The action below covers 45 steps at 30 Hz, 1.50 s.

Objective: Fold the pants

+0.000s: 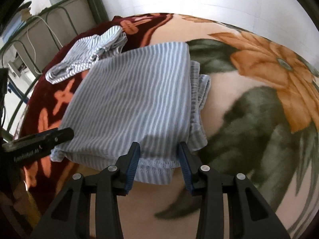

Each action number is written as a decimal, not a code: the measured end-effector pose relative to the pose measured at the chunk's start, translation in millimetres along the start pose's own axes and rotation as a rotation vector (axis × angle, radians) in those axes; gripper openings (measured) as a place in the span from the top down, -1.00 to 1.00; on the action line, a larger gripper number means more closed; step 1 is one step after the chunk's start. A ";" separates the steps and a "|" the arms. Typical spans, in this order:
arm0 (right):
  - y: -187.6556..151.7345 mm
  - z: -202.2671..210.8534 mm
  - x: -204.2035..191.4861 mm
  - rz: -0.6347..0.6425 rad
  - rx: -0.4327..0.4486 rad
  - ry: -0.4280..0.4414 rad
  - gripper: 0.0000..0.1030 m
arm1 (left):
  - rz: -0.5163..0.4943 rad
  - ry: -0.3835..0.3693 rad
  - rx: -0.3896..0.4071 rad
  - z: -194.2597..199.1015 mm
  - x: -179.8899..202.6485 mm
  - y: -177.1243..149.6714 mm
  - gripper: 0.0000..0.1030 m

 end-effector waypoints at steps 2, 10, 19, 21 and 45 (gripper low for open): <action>-3.7 11.3 -4.5 -0.018 0.024 0.009 0.20 | -0.027 0.015 0.029 14.2 4.3 -8.0 0.08; -21.4 43.0 -19.0 -0.041 0.071 -0.007 -0.07 | -0.106 0.045 0.140 49.3 18.6 -25.9 -0.25; -30.1 54.5 -20.0 -0.081 0.094 -0.037 -0.07 | -0.105 0.026 0.105 32.2 12.1 -27.9 -0.26; -31.2 54.4 -20.2 -0.085 0.100 -0.036 -0.07 | -0.091 0.020 0.092 28.4 8.3 -28.3 -0.27; -38.5 34.3 -22.5 -0.106 0.060 -0.052 -0.07 | -0.091 0.009 0.088 23.0 6.0 -27.1 -0.27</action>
Point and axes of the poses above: each gripper's, at about its wrist camera, not at the fingertips, and z roughly against the way its jaws point, x to its right, y to its top, the point moved 3 cm from there along -z, roughly the way its jaws point, and after that the axes turned 5 degrees about y, right-handed, at the moved point
